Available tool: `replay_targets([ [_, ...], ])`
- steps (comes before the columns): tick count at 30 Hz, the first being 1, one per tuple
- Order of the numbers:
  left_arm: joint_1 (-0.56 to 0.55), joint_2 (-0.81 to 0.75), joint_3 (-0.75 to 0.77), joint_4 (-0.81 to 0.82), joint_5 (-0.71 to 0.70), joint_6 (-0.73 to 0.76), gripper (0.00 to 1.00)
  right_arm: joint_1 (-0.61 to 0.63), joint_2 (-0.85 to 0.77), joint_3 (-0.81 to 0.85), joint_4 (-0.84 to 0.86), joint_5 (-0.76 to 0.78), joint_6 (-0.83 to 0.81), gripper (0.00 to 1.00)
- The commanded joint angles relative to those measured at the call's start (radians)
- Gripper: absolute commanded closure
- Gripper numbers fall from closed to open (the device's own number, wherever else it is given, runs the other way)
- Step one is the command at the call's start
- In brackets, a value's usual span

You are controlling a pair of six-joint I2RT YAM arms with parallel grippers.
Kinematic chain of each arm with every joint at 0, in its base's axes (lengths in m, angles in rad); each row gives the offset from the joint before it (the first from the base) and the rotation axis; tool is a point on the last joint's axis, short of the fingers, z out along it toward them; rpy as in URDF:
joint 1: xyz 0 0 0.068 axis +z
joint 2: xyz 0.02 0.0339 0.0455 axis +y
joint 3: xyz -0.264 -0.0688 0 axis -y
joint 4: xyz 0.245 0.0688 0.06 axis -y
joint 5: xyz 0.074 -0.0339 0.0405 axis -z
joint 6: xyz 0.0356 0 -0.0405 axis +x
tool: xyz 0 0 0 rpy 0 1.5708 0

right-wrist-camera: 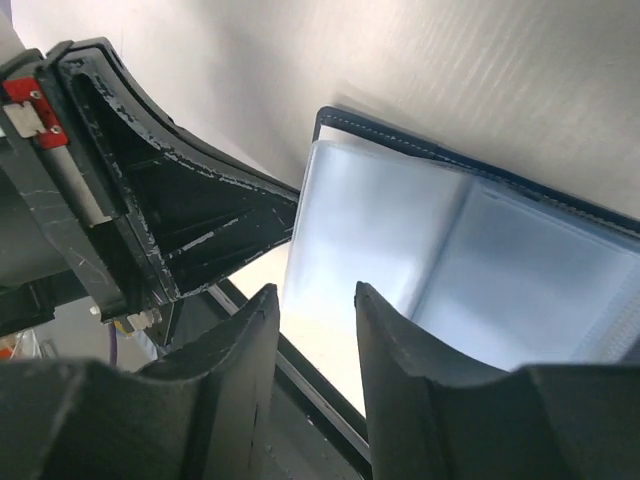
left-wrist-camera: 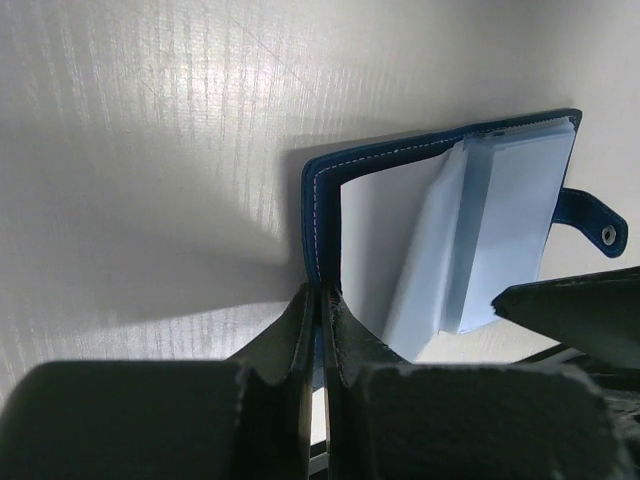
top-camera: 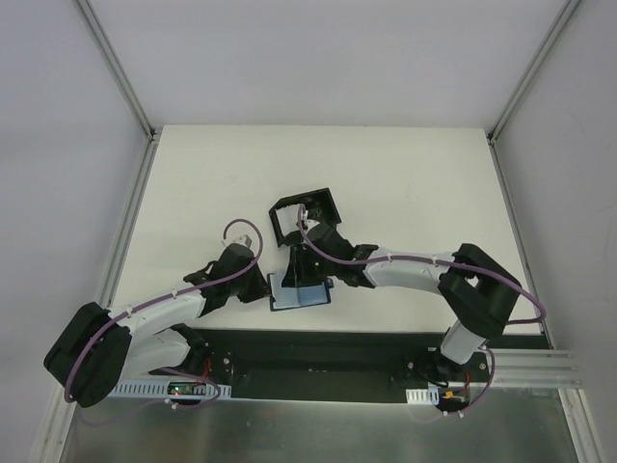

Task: Put the credit cards into the card holder
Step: Insert the credit card into the card holder.

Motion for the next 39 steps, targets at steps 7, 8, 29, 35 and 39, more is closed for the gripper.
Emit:
replay_targets([
  [7,0.004,0.013,-0.016,-0.022,-0.024,-0.008,1.0,-0.019,-0.131,-0.05,-0.189,0.256,0.003,0.59],
  [8,0.004,0.013,-0.016,-0.024,-0.022,-0.006,1.0,-0.017,-0.127,-0.053,-0.191,0.259,0.007,0.59],
  [29,0.004,0.021,-0.011,-0.021,-0.017,-0.001,1.0,-0.005,-0.065,-0.028,-0.235,0.256,0.011,0.62],
  [35,0.004,0.021,-0.011,-0.021,-0.017,-0.001,1.0,0.03,-0.062,0.061,-0.38,0.366,-0.028,0.64],
  [39,0.004,0.024,-0.01,-0.019,-0.017,-0.001,1.0,0.043,-0.055,0.07,-0.362,0.342,-0.042,0.66],
])
